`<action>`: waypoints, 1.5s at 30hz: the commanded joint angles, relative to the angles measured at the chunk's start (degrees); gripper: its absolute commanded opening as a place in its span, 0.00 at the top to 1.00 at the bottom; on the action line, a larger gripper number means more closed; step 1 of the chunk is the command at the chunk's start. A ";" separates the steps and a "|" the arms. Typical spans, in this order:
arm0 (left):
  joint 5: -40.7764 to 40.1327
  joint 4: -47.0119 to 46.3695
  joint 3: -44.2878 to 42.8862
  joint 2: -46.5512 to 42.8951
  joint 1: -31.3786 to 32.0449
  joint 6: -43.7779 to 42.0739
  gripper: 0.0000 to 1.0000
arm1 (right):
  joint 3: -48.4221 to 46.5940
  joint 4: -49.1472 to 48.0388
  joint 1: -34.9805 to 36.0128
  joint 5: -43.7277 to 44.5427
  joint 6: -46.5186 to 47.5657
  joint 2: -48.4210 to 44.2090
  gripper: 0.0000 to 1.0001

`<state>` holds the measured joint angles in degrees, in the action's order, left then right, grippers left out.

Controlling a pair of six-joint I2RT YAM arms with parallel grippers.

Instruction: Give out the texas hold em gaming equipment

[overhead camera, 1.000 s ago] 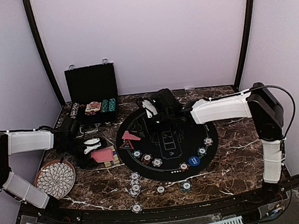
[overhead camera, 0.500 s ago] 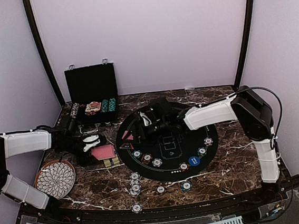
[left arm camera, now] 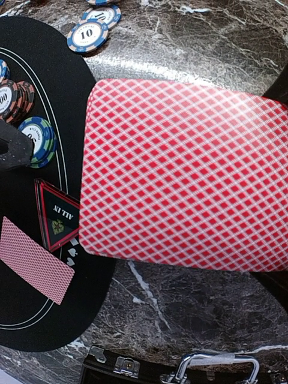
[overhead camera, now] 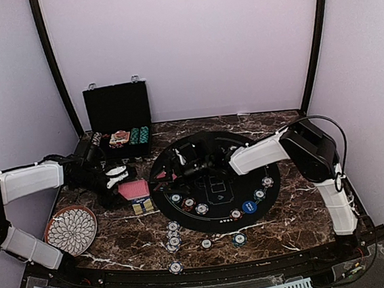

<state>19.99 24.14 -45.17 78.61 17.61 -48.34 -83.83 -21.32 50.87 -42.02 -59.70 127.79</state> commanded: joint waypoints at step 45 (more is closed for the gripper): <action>-0.16 5.23 -13.35 5.28 6.11 1.05 0.83 | -12.59 -22.73 1.34 -10.12 -23.02 12.92 0.93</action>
<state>18.96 27.42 -55.37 82.87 22.13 -47.16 -96.68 -38.61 51.75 -51.86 -81.62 140.49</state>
